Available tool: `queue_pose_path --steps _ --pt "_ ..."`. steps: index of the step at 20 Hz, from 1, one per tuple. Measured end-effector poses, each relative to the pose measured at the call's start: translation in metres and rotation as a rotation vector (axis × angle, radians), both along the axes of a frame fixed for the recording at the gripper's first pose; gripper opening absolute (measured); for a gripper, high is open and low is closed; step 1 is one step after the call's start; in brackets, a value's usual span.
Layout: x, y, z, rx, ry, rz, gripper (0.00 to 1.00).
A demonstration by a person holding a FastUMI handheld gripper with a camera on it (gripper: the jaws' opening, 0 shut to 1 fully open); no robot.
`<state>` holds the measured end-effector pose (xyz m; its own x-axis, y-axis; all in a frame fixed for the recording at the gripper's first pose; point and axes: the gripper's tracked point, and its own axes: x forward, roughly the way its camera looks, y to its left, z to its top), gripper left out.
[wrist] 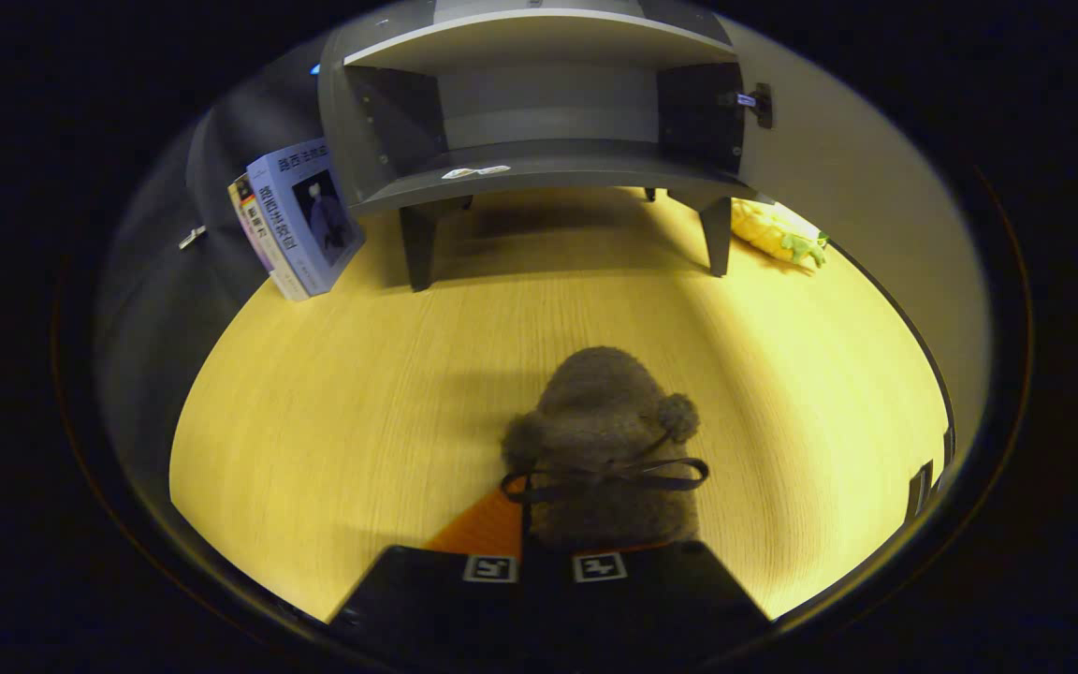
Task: Open the shoe cabinet door, grab the shoes and put them into the shoe cabinet, then close the shoe cabinet door.
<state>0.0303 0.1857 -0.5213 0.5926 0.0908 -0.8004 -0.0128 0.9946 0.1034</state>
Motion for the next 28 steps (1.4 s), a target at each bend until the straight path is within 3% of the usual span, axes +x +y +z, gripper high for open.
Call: queue_pose_path --steps 1,6,16,21,24,28 --pt "-0.002 0.001 -0.001 -0.002 0.005 0.019 0.08" --pt "0.002 -0.009 0.026 0.032 -0.003 0.0 0.08" --pt "0.035 -0.02 0.163 0.091 -0.111 0.001 0.08" --pt "0.069 -0.016 0.238 0.111 -0.107 -0.016 0.08" --pt "0.099 -0.004 0.281 0.13 -0.12 0.018 0.08" --pt "0.158 -0.001 0.327 0.1 -0.15 0.035 0.08"
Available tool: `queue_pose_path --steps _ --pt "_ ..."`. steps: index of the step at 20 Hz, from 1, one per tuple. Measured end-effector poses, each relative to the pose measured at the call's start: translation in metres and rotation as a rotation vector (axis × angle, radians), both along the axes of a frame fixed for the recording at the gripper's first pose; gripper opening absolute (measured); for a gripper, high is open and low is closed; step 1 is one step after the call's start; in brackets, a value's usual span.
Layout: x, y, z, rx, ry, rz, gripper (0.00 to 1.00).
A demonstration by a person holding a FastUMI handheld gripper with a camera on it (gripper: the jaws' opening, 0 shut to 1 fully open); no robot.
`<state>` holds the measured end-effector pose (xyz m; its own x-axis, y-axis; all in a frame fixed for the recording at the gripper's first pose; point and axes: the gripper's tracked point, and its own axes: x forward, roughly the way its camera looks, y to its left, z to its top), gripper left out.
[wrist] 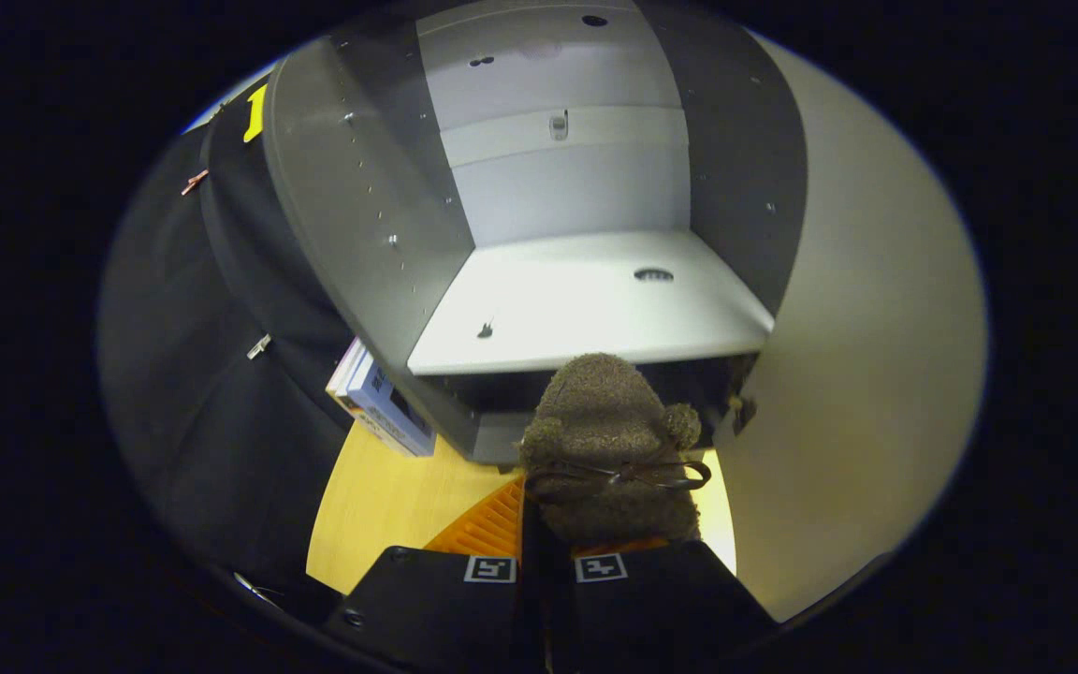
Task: Open the shoe cabinet door, grab the shoes and put them into the shoe cabinet, then close the shoe cabinet door.
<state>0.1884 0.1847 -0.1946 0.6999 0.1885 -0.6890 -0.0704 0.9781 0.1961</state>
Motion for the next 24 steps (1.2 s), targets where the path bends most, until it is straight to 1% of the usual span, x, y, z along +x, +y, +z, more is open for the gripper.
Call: queue_pose_path --steps 3,7,8,11,16,18,20,24 --pt "0.05 0.004 0.019 -0.007 -0.047 -0.007 0.08" --pt "0.109 0.022 0.014 0.023 -0.015 -0.009 0.08" --pt "0.121 0.025 0.01 0.018 -0.009 -0.008 0.08" --pt "0.164 0.028 0.001 -0.047 -0.031 -0.001 0.08" --pt "0.238 0.028 -0.01 -0.073 -0.097 -0.061 0.08" --pt "0.255 0.024 -0.021 -0.077 -0.089 -0.088 0.08" --pt "0.263 0.024 -0.031 -0.07 -0.065 -0.109 0.08" --pt "0.264 0.027 -0.042 -0.099 -0.057 -0.082 0.09"
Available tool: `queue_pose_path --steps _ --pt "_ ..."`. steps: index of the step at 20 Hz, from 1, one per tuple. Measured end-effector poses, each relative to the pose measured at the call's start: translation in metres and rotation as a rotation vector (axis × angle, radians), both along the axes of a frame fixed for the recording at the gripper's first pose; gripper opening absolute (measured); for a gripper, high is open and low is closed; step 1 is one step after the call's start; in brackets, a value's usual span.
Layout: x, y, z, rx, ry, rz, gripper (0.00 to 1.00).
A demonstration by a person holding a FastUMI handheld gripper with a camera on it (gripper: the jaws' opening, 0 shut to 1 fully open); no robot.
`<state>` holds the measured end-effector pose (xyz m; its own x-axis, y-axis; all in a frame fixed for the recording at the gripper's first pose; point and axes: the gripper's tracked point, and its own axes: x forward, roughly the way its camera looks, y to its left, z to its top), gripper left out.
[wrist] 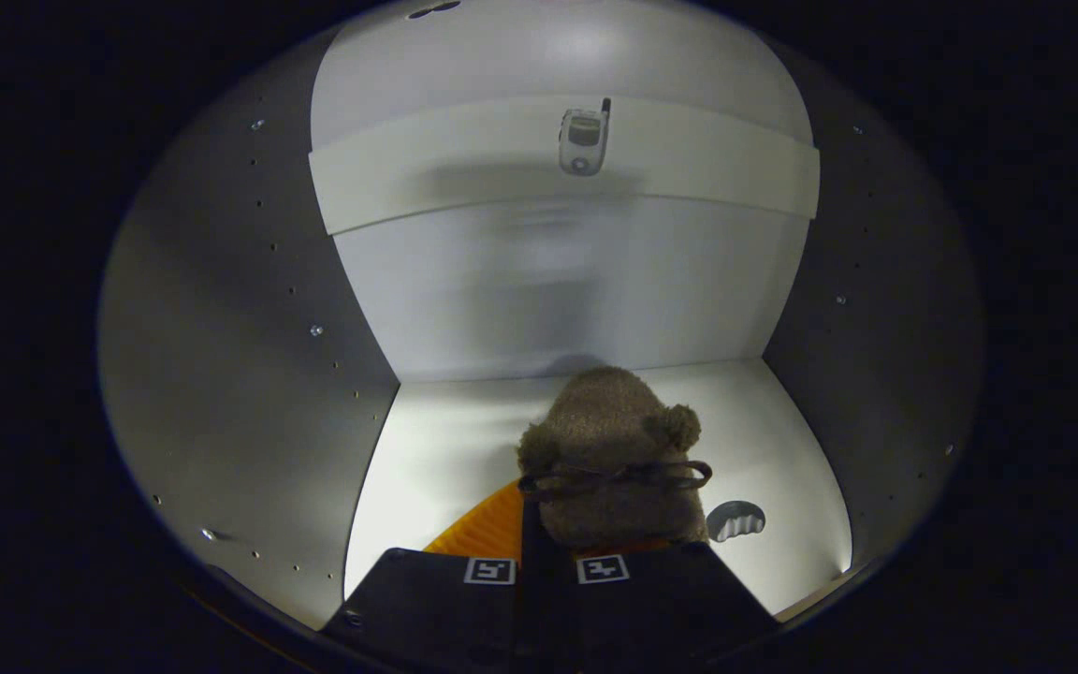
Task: Open the shoe cabinet door, grab the shoes and put them into the shoe cabinet, then close the shoe cabinet door.
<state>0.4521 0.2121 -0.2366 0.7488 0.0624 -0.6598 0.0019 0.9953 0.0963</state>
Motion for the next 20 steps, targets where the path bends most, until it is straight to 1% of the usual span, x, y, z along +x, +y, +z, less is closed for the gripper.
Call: queue_pose_path --steps 2,5,7,8,9,10,13,14,16,18,20 --pt "-0.002 0.003 -0.001 -0.021 -0.008 0.011 0.09" --pt "-0.006 0.002 -0.003 -0.034 -0.001 0.029 0.17" --pt "-0.012 0.0 0.001 -0.035 -0.007 0.023 0.2" --pt "-0.016 0.001 0.004 -0.024 -0.013 0.021 0.29" --pt "-0.019 0.001 0.006 -0.015 -0.017 0.019 0.33" --pt "-0.023 0.004 0.009 -0.001 -0.018 0.024 0.46" --pt "-0.04 0.014 0.023 0.042 -0.032 0.049 0.73" --pt "-0.046 0.015 0.03 0.046 -0.048 0.05 0.87" --pt "-0.057 0.018 0.043 0.057 -0.074 0.058 0.95" --pt "-0.074 0.02 0.055 0.061 -0.099 0.072 0.94" --pt "-0.091 0.017 0.066 0.055 -0.142 0.083 0.95"
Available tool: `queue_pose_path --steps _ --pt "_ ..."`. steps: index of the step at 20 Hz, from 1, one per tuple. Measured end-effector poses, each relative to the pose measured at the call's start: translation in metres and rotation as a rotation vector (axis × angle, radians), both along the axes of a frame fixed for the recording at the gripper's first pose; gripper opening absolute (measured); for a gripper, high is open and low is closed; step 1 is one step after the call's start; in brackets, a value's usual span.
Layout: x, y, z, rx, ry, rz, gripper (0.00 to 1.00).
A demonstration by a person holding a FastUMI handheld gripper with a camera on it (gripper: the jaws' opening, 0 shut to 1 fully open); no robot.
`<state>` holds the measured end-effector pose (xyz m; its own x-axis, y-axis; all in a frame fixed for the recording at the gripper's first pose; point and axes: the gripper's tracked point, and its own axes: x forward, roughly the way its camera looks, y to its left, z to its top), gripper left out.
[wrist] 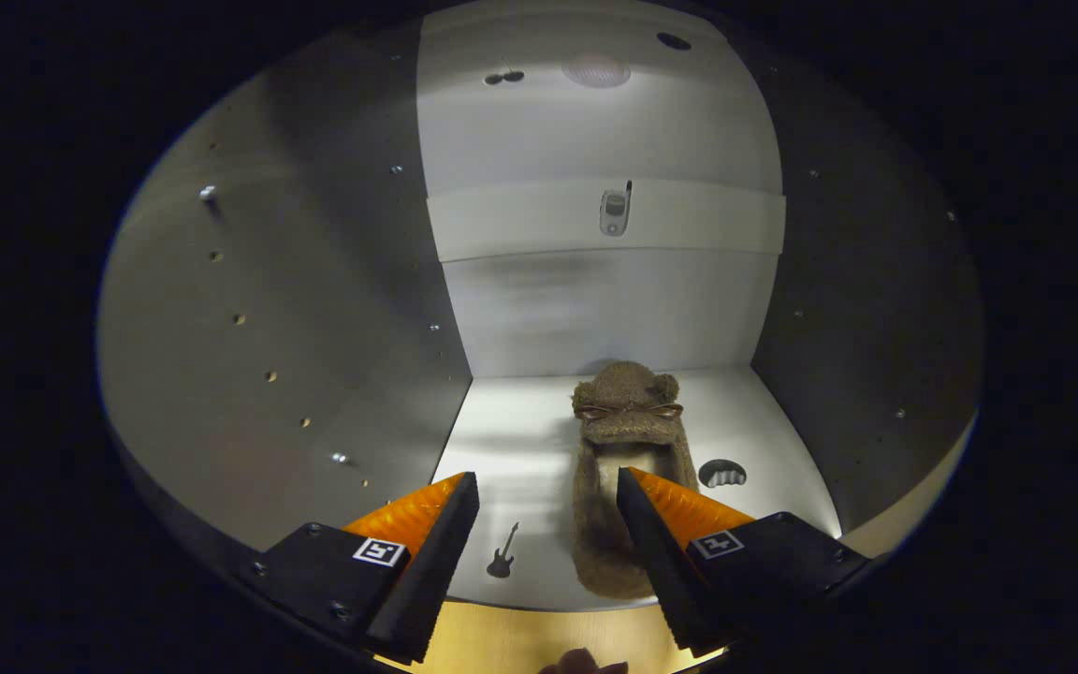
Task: Open the shoe cabinet door, grab the shoes and put them into the shoe cabinet, then close the shoe cabinet door.
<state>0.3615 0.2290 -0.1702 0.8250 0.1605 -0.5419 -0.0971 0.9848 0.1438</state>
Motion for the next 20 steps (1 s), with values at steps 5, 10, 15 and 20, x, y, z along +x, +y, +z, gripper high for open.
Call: queue_pose_path --steps 5,10,15,20 --pt "-0.054 -0.013 0.053 0.049 -0.125 -0.004 0.98" --pt "-0.131 -0.029 0.113 0.052 -0.312 -0.015 0.98" --pt "-0.224 -0.056 0.154 0.039 -0.43 -0.034 0.98" --pt "-0.302 -0.076 0.172 0.021 -0.493 -0.001 0.98"
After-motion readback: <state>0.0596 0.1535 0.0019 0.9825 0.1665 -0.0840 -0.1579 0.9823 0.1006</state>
